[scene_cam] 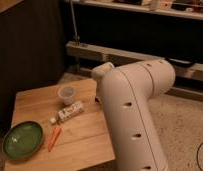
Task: Push the ceramic bowl across the table
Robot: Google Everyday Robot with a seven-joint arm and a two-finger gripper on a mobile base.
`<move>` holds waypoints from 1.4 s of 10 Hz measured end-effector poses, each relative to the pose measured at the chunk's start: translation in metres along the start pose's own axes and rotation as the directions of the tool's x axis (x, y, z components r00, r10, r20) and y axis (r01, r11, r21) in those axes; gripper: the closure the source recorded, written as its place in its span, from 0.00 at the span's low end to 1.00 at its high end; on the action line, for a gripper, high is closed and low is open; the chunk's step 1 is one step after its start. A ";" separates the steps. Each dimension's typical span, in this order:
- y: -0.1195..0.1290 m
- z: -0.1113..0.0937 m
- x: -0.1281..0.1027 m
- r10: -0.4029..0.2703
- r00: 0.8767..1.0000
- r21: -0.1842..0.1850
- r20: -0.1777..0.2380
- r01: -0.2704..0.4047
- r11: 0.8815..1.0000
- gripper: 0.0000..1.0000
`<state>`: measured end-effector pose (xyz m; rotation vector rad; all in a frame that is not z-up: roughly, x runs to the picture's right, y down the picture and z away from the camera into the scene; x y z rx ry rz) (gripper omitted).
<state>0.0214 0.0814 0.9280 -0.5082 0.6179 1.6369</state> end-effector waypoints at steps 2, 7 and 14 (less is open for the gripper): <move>0.000 0.000 0.000 0.000 1.000 0.000 0.000 0.000 1.000 0.96; 0.000 0.000 0.000 0.000 1.000 0.000 0.000 0.000 1.000 0.96; 0.004 -0.010 0.000 -0.006 1.000 -0.018 0.019 0.006 1.000 0.96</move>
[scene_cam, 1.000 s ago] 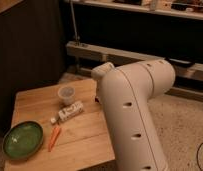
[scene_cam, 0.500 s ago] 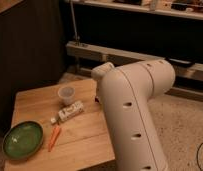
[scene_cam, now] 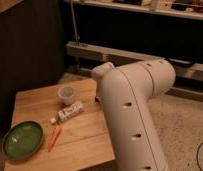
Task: Push the ceramic bowl across the table
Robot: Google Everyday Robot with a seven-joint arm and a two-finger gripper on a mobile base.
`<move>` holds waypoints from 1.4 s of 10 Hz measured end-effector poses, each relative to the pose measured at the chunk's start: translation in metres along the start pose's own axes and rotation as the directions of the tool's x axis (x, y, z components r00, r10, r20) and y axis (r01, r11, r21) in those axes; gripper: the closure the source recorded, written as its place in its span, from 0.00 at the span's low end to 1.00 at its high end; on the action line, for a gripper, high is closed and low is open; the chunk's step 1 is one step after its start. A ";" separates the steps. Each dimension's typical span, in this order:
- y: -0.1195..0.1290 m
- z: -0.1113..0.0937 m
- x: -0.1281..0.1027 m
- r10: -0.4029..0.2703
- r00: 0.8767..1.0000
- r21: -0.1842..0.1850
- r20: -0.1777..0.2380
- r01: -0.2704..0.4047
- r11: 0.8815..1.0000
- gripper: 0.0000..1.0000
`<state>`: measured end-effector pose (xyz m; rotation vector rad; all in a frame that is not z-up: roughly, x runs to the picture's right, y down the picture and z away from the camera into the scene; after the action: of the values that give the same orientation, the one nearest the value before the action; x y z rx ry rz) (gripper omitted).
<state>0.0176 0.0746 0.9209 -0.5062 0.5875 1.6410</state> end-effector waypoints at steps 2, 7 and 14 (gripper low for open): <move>0.009 -0.024 0.004 -0.033 0.999 -0.033 0.032 0.034 0.999 0.96; 0.053 -0.142 0.048 -0.203 0.969 -0.136 0.144 0.223 0.965 0.96; 0.191 -0.187 0.173 -0.563 0.814 -0.135 0.143 0.580 0.803 0.96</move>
<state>-0.1967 0.0673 0.6854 -0.6545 0.1819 1.1245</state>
